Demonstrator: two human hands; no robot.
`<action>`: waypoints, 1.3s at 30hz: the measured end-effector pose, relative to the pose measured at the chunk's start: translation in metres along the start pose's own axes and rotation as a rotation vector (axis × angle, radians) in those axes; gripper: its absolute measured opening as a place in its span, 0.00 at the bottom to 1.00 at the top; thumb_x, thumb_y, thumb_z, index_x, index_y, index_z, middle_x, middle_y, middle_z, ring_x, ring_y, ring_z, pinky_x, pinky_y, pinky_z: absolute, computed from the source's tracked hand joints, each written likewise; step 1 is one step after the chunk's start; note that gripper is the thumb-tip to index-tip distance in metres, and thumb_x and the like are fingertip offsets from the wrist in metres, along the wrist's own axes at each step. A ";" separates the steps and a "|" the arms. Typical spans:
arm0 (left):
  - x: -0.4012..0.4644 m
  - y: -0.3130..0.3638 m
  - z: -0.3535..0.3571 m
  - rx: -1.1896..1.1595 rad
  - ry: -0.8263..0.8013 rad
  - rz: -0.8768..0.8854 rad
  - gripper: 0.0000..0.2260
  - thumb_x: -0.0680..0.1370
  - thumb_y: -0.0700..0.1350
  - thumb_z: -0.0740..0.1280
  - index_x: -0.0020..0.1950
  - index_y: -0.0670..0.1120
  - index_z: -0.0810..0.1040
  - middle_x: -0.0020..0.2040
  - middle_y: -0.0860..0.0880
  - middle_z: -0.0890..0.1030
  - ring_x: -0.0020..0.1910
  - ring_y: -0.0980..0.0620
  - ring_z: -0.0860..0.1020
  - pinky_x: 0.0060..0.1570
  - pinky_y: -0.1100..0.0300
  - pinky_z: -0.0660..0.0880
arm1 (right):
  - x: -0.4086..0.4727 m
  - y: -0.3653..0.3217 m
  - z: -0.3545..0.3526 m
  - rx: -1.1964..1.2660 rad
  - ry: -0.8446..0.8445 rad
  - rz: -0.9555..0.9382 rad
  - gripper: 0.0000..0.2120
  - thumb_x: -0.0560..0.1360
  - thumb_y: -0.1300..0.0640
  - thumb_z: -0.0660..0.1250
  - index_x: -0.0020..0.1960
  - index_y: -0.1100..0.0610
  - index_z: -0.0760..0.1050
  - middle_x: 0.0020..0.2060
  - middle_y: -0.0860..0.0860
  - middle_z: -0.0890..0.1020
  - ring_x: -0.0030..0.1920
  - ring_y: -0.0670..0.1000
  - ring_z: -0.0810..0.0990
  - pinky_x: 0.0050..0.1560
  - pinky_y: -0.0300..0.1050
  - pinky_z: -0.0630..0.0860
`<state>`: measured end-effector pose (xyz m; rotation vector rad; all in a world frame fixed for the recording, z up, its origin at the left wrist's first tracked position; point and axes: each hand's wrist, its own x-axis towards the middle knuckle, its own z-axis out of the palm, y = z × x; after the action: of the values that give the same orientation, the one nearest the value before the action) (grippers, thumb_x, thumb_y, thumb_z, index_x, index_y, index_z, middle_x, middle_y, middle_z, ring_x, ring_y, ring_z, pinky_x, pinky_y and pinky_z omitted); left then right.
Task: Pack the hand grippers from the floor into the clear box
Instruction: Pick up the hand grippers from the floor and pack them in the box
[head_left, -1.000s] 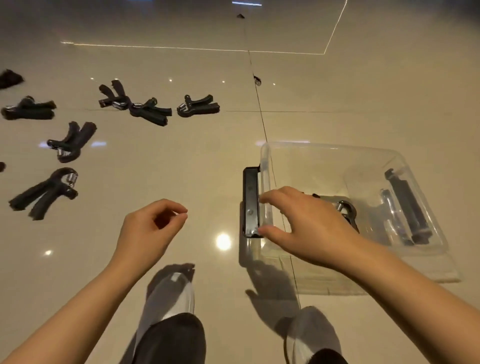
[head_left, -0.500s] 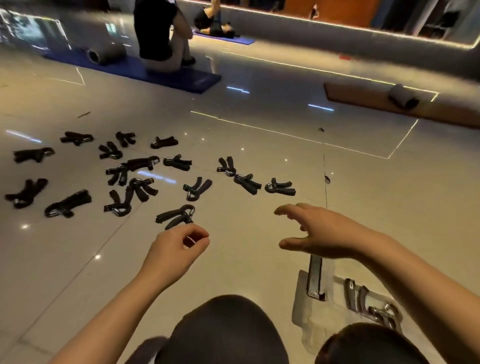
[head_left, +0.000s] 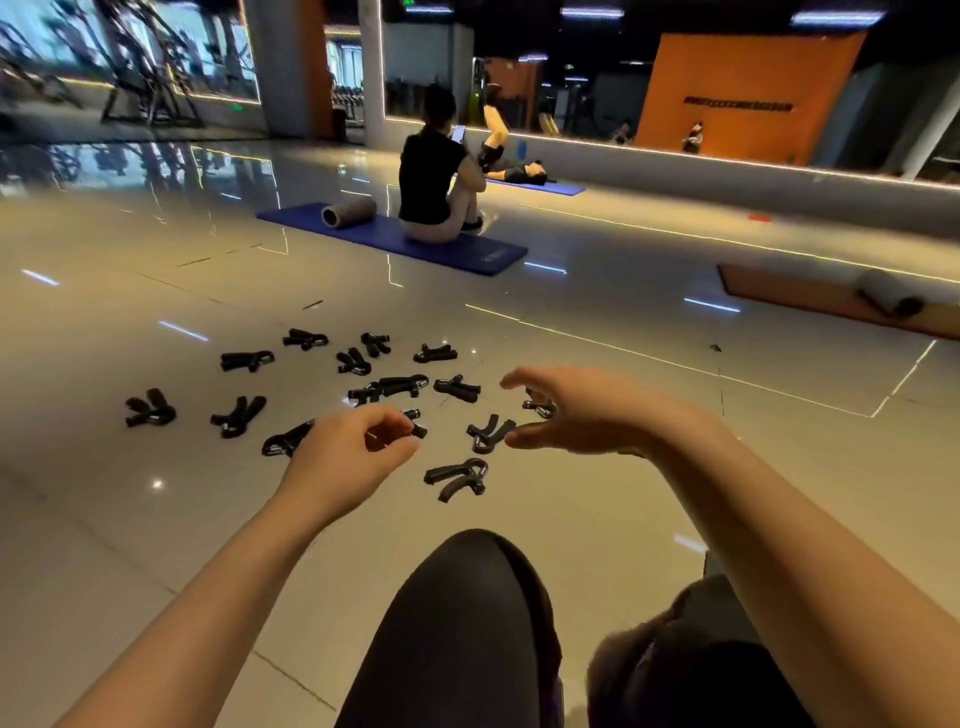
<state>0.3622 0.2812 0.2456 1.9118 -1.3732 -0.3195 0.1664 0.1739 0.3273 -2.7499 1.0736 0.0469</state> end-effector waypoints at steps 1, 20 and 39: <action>-0.002 0.004 -0.006 0.028 -0.017 0.011 0.09 0.75 0.52 0.68 0.54 0.53 0.78 0.47 0.56 0.79 0.47 0.58 0.77 0.48 0.58 0.76 | 0.000 -0.003 0.000 0.010 0.027 0.011 0.30 0.75 0.47 0.66 0.73 0.49 0.60 0.70 0.51 0.69 0.69 0.54 0.68 0.65 0.49 0.67; 0.099 -0.043 0.026 0.722 -0.238 0.237 0.21 0.77 0.62 0.57 0.70 0.61 0.63 0.65 0.61 0.67 0.54 0.60 0.72 0.44 0.64 0.72 | 0.109 0.077 0.061 0.016 -0.315 0.039 0.31 0.72 0.47 0.70 0.71 0.47 0.63 0.68 0.50 0.70 0.66 0.52 0.69 0.63 0.49 0.69; 0.190 -0.145 -0.036 0.841 -0.267 0.215 0.19 0.78 0.58 0.57 0.69 0.57 0.66 0.60 0.59 0.72 0.57 0.59 0.71 0.46 0.66 0.70 | 0.231 0.081 0.075 -0.151 -0.452 0.070 0.34 0.72 0.51 0.71 0.74 0.49 0.59 0.71 0.50 0.65 0.70 0.53 0.64 0.66 0.47 0.64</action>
<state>0.5610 0.1481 0.2106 2.3945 -2.1002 0.1536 0.2852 -0.0248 0.2174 -2.6307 1.0659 0.7476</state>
